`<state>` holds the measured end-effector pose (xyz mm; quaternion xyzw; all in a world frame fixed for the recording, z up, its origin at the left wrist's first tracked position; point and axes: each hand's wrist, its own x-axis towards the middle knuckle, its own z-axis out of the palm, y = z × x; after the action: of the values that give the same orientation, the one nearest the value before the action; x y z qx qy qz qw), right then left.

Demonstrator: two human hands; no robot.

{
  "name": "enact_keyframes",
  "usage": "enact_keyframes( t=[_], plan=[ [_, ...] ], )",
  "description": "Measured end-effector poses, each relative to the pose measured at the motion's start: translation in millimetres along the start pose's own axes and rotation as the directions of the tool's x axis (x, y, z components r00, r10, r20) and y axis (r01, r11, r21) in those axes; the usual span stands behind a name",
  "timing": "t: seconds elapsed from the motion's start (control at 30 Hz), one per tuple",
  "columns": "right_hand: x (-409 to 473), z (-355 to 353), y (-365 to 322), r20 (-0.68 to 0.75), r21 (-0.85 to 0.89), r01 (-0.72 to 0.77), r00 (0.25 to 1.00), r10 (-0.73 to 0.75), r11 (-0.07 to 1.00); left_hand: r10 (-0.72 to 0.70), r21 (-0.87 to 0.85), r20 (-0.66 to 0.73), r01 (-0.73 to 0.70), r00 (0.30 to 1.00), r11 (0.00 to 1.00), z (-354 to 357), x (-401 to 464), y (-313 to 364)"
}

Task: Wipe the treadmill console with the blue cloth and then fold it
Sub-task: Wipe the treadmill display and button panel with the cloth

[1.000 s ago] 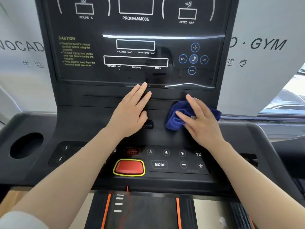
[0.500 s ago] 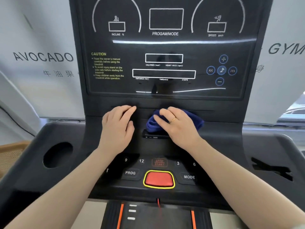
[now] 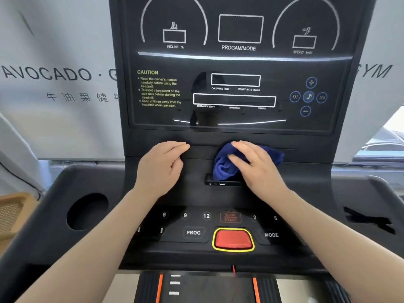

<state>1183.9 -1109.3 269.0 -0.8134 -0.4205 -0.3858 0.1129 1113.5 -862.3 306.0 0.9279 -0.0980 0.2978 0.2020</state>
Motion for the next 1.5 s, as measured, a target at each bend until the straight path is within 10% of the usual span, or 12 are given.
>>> enact_keyframes(
  t=[0.57, 0.8, 1.1, 1.5],
  plan=[
    [84, 52, -93, 0.239, 0.08, 0.153, 0.956, -0.168, 0.985, -0.101, 0.003, 0.124, 0.101, 0.987, 0.995, -31, -43, -73],
    [69, 37, -104, 0.31, 0.072, -0.135, 0.945, 0.106, 0.988, -0.248, -0.093, 0.194, 0.269, 0.949, 0.959, -35, -47, -67],
    [55, 28, -181, 0.582, 0.239, -0.29, 0.807, 0.102, 0.926, -0.228, -0.147, 0.242, 0.267, 0.943, 0.952, -37, -45, -64],
    [47, 28, -203, 0.496, -0.12, -0.54, 0.695, 0.521, 0.833, -0.338, 0.114, 0.331, 0.319, 0.881, 0.941, -31, -48, -49]
  ],
)
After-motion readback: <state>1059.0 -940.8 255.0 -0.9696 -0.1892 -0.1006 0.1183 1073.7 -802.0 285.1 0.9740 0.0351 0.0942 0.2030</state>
